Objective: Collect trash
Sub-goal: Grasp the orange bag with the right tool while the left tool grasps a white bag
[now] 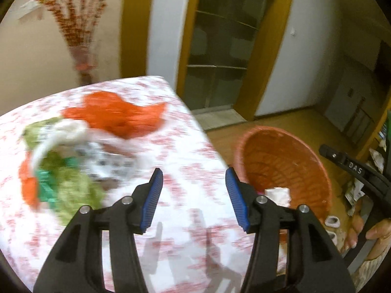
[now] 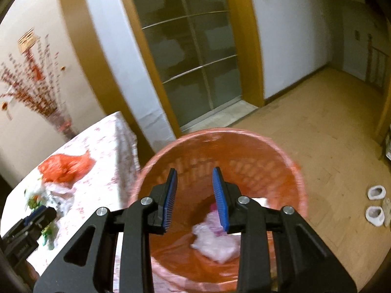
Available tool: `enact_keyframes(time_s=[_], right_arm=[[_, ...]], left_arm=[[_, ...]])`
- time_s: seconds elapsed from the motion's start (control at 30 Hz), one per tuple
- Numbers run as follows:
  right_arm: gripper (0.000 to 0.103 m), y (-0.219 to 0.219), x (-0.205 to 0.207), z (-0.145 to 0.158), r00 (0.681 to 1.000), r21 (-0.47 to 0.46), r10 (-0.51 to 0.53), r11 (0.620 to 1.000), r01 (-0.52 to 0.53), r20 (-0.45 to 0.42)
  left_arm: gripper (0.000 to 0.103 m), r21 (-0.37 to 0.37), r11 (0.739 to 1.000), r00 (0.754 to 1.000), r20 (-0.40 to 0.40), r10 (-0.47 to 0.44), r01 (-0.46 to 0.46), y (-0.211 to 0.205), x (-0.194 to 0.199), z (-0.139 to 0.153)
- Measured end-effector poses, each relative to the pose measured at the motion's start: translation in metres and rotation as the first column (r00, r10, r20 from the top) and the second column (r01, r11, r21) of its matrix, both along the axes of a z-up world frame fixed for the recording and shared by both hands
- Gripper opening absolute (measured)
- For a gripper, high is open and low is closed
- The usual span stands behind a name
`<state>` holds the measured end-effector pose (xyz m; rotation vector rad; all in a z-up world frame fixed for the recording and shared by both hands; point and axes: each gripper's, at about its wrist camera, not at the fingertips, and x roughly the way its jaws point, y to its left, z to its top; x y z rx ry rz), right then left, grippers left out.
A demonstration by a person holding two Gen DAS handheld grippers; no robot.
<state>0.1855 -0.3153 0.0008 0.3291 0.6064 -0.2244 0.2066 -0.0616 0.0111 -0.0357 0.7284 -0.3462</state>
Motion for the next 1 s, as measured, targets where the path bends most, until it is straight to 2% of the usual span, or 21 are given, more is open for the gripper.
enact_keyframes(time_s=[0.2, 0.33, 0.5, 0.7, 0.73, 0.83, 1.0], right_arm=[[0.031, 0.051, 0.026, 0.005, 0.99, -0.013, 0.143, 0.99, -0.143, -0.001], [0.031, 0.095, 0.047, 0.014, 0.966, -0.01, 0.26, 0.966, -0.26, 0.01], [0.031, 0.153, 0.075, 0.02, 0.918, -0.01, 0.395, 0.919, -0.395, 0.013], [0.031, 0.216, 0.116, 0.025, 0.87, 0.01, 0.494, 0.87, -0.494, 0.002], [0.031, 0.223, 0.122, 0.026, 0.863, 0.017, 0.506, 0.863, -0.506, 0.003], [0.045, 0.249, 0.14, 0.03, 0.842, 0.023, 0.54, 0.841, -0.54, 0.004], [0.047, 0.285, 0.157, 0.022, 0.824, -0.045, 0.563, 0.823, -0.566, -0.059]], left_arm=[[0.056, 0.026, 0.989, 0.988, 0.062, 0.142, -0.144, 0.068, -0.002, 0.012], [0.057, 0.041, 0.964, 0.962, 0.087, 0.26, -0.265, 0.124, -0.001, 0.018], [0.059, 0.051, 0.922, 0.923, 0.069, 0.38, -0.383, 0.183, 0.008, 0.012], [0.059, 0.016, 0.894, 0.894, 0.011, 0.447, -0.447, 0.228, 0.016, -0.004], [0.059, 0.011, 0.893, 0.893, 0.008, 0.45, -0.45, 0.231, 0.014, -0.005], [0.059, 0.006, 0.893, 0.893, 0.007, 0.451, -0.451, 0.236, 0.014, -0.007], [0.059, -0.01, 0.898, 0.898, 0.003, 0.44, -0.44, 0.237, 0.016, -0.009]])
